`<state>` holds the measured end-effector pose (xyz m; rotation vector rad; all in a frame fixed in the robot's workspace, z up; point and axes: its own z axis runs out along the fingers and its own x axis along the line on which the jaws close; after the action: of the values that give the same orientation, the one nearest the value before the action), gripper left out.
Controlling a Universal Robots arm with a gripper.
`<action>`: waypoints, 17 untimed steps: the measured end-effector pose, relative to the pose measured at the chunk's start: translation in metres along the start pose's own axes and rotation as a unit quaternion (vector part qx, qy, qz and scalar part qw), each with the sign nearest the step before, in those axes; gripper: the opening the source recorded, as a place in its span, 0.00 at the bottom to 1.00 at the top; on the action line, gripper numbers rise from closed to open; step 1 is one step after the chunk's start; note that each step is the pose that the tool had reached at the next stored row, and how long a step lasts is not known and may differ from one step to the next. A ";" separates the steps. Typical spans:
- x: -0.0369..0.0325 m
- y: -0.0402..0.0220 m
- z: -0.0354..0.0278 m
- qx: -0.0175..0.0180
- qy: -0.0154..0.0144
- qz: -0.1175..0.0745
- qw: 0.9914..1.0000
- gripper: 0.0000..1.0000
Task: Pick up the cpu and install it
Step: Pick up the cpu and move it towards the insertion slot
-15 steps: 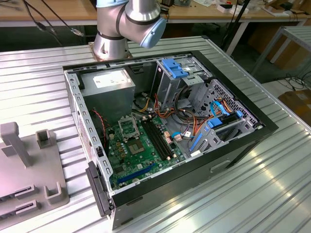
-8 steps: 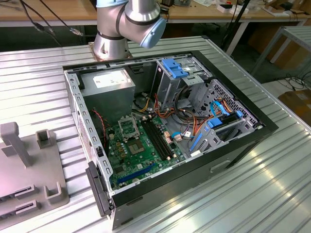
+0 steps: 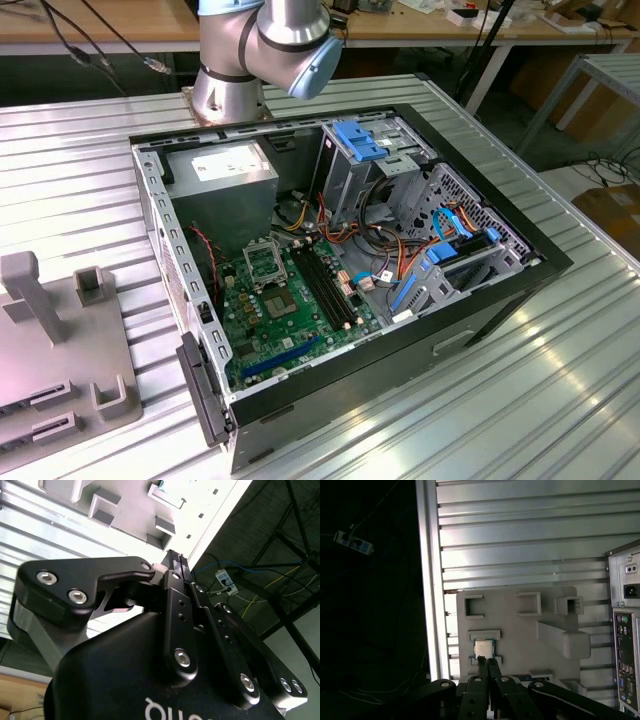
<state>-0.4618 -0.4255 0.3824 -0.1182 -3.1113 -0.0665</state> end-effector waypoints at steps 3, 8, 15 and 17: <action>0.0001 0.0000 0.0000 0.000 0.000 0.000 1.000 0.22; 0.0003 0.0000 0.0000 0.000 0.000 0.000 1.000 0.35; 0.0011 -0.0001 0.0007 0.000 0.000 -0.002 1.000 0.42; 0.0022 -0.0003 0.0030 0.000 0.001 -0.009 1.000 0.42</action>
<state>-0.4641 -0.4255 0.3795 -0.0907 -3.1108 -0.0661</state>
